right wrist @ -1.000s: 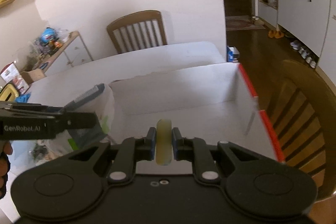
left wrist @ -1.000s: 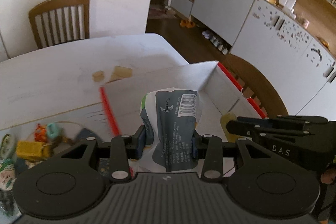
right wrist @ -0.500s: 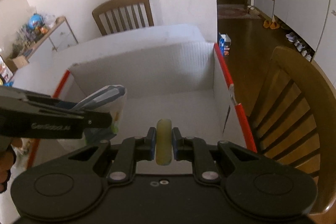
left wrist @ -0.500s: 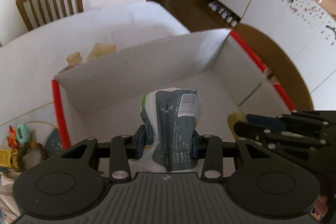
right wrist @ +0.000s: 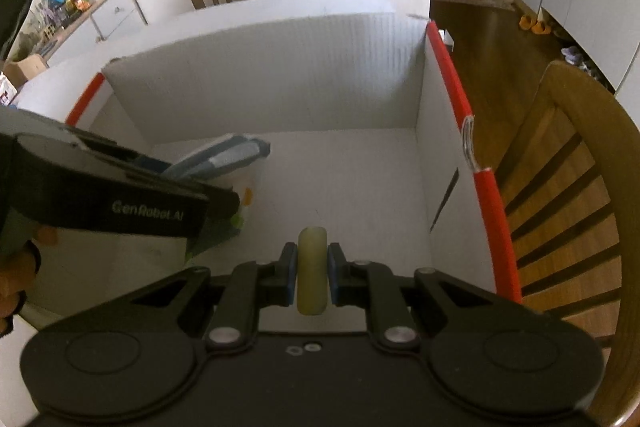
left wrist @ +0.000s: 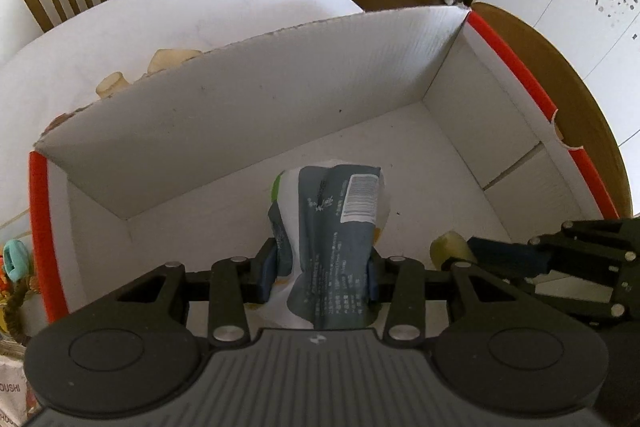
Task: Organize objects
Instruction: 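Lower both held items into the red shoebox and open both grippers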
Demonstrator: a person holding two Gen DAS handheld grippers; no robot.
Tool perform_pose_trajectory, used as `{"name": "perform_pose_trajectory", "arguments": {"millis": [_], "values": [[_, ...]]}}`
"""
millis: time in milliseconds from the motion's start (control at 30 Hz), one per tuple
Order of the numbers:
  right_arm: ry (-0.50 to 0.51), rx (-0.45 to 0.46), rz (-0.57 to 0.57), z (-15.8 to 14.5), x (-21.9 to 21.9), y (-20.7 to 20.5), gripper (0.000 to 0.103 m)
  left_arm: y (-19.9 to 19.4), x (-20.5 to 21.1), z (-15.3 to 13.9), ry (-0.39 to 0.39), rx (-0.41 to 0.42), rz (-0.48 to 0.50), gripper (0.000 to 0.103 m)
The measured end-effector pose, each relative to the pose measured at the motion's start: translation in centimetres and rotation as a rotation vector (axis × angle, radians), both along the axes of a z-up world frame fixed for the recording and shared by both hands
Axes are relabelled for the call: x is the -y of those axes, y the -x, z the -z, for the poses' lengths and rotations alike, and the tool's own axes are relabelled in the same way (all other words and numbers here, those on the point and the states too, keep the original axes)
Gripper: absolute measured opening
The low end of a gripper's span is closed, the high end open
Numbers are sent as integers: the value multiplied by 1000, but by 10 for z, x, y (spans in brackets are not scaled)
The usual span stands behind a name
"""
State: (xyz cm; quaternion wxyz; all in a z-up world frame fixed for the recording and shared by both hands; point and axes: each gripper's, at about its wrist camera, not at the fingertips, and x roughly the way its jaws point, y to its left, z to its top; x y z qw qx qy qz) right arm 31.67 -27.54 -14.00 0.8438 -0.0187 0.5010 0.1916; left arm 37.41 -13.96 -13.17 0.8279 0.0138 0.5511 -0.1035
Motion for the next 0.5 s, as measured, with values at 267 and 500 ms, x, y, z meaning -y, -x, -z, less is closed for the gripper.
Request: {"name": "perform_pose_trajectory", "arguments": {"millis": [267, 500], "values": [[19, -36, -10, 9, 0, -1, 14, -6, 0, 8, 3, -47, -23, 51], [-1, -41, -8, 7, 2, 0, 19, -4, -8, 6, 35, -55, -42, 62]]}}
